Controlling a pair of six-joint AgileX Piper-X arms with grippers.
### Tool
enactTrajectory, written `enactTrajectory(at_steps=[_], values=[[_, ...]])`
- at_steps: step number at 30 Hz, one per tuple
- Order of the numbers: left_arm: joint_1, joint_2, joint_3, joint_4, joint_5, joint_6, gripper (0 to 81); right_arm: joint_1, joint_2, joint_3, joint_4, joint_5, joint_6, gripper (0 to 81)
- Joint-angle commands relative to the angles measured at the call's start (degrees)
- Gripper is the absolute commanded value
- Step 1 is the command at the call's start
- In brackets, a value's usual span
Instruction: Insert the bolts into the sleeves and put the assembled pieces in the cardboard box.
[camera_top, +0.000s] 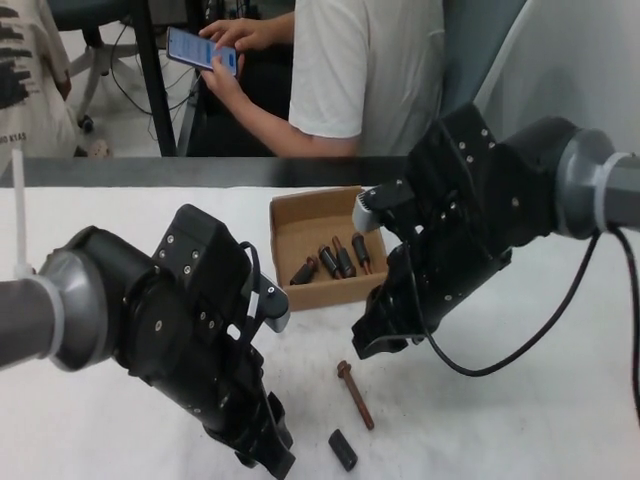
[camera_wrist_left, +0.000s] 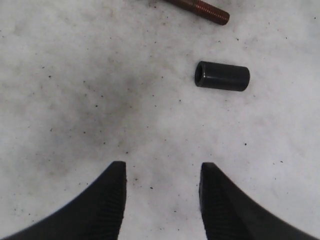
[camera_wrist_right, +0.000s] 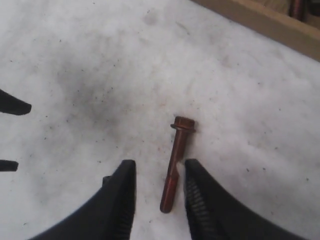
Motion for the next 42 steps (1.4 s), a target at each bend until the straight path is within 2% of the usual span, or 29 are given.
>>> enactTrajectory(at_steps=[1, 8, 14, 42], values=[[-0.1, 0.0, -0.2, -0.3, -0.3, 0.3, 43.2, 0.1, 2.4, -0.2, -4.3, -1.7, 0.1, 31.0], [-0.1, -0.1, -0.9, -0.3, -0.6, 0.3, 43.2, 0.1, 5.2, -0.1, 0.7, -1.7, -2.2, 30.7], [0.0, -1.2, -1.5, -1.4, -0.6, 0.3, 43.2, 0.1, 6.7, -0.1, -1.1, -1.7, -4.1, 24.5], [0.0, -1.7, -1.5, -1.6, -0.6, 0.3, 43.2, 0.1, 8.8, -0.3, -5.7, -4.1, -3.7, 24.4]])
